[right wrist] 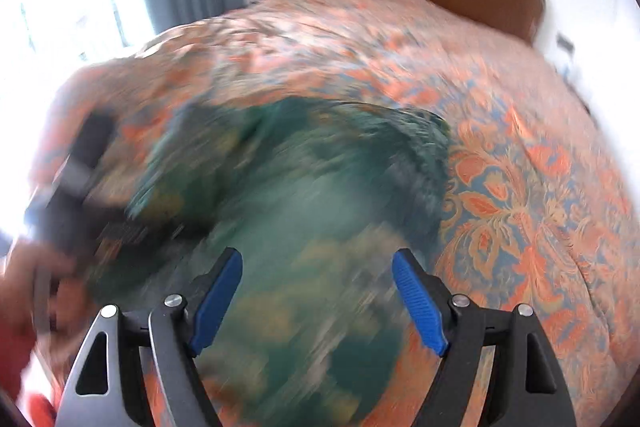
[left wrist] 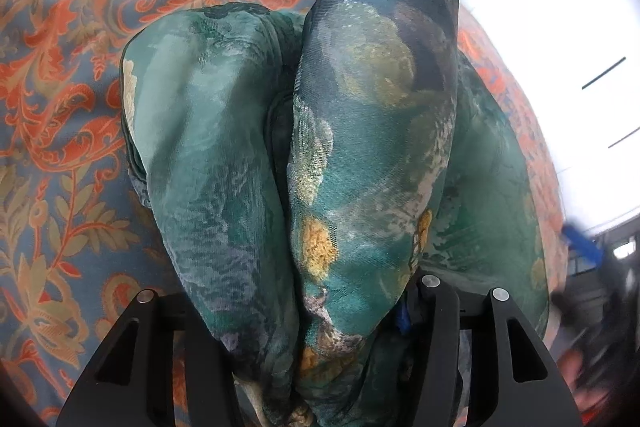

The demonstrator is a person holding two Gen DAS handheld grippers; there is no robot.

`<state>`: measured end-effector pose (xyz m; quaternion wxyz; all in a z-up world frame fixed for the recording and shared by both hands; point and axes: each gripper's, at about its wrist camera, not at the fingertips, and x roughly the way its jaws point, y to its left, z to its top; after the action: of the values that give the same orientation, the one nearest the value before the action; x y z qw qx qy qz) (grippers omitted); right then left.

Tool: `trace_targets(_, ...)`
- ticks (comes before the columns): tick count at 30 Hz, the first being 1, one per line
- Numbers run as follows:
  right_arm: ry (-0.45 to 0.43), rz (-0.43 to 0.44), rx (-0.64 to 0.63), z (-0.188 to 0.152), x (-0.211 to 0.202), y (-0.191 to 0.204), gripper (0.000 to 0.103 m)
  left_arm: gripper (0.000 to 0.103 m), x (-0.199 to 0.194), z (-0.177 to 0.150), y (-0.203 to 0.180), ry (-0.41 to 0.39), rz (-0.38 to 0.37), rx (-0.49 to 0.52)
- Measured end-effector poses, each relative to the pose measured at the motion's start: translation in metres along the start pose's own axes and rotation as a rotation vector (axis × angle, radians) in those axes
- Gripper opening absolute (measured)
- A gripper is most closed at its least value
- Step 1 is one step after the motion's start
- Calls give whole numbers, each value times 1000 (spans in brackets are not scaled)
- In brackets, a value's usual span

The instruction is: Fold large clothes

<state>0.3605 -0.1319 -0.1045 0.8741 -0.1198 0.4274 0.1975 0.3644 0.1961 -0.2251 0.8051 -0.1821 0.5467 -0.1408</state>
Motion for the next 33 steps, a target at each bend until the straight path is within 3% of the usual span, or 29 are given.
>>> trace_targets(5, 92, -133, 0, -44, 32, 23, 81, 61, -1, 1, -8, -5, 2, 5)
trace_targets(6, 96, -194, -41, -49, 40, 30, 81, 65, -3, 1, -9, -12, -11, 2)
trace_targets(8, 88, -237, -76, -50, 42, 37, 81, 75, -18, -1, 0, -29, -85, -38)
trace_targets(11, 50, -163, -6, -44, 16, 24, 81, 94, -54, -3, 17, -87, -159, -120)
trace_targets(13, 11, -103, 55, -43, -7, 10, 81, 96, -82, -7, 25, -153, -130, -129)
trace_targets(17, -77, -69, 126, -45, -51, -12, 81, 98, -122, -13, 42, -193, -181, -148)
trace_targets(20, -117, -62, 149, -53, -71, -21, 81, 99, -113, -18, 43, -147, -260, -163)
trace_targets(23, -120, -28, 191, -62, -78, -25, 81, 99, -93, -18, 45, -101, -294, -170)
trace_targets(28, -111, 6, 176, -73, -89, -16, 81, 99, -45, -17, 58, -45, -409, -282)
trace_targets(33, -119, -7, 162, -82, -102, -21, 81, 103, -21, -18, 67, -22, -398, -290)
